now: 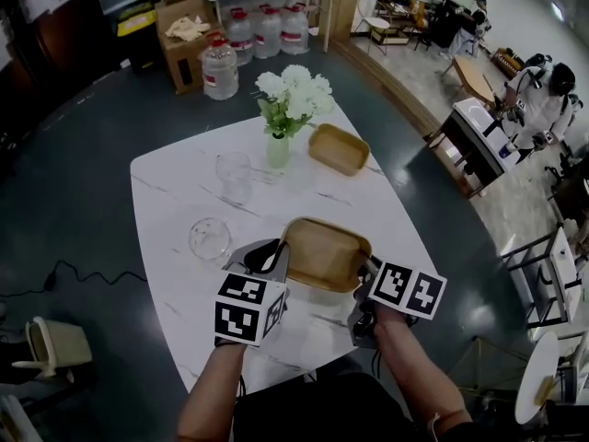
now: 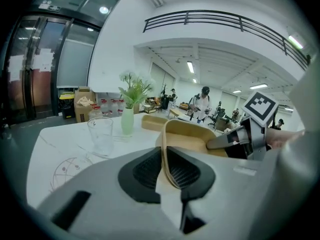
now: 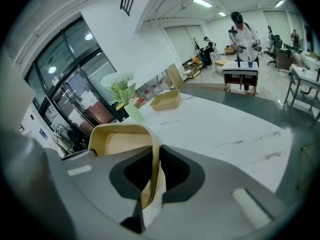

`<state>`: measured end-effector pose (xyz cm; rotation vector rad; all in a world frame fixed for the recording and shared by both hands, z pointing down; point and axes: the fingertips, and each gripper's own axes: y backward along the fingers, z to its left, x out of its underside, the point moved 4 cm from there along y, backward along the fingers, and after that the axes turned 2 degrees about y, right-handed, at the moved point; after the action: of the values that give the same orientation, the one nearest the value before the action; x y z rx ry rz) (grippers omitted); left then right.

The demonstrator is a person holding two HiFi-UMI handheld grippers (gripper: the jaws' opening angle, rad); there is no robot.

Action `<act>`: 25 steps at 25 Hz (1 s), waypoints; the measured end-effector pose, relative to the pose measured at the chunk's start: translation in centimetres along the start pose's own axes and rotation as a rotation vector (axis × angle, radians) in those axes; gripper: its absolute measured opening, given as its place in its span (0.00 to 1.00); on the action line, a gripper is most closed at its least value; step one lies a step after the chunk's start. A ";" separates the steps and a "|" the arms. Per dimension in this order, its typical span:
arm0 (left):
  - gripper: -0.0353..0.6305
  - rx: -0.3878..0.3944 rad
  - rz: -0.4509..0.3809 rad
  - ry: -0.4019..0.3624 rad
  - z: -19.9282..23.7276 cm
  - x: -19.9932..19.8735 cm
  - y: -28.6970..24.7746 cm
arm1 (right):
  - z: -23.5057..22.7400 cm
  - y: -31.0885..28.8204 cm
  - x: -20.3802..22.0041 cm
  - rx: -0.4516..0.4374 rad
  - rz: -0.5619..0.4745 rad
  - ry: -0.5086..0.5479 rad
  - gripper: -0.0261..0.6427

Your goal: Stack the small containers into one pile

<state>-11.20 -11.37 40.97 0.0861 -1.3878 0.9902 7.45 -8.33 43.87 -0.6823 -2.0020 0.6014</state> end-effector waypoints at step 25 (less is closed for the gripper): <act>0.09 -0.160 0.044 -0.074 -3.4 -8.7 -14.2 | -8.9 -5.7 -13.9 -0.101 0.055 0.019 0.08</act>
<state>1.46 -22.73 39.73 -0.0282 -1.5378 0.9164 19.96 -20.51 43.38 -0.8032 -2.0119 0.5272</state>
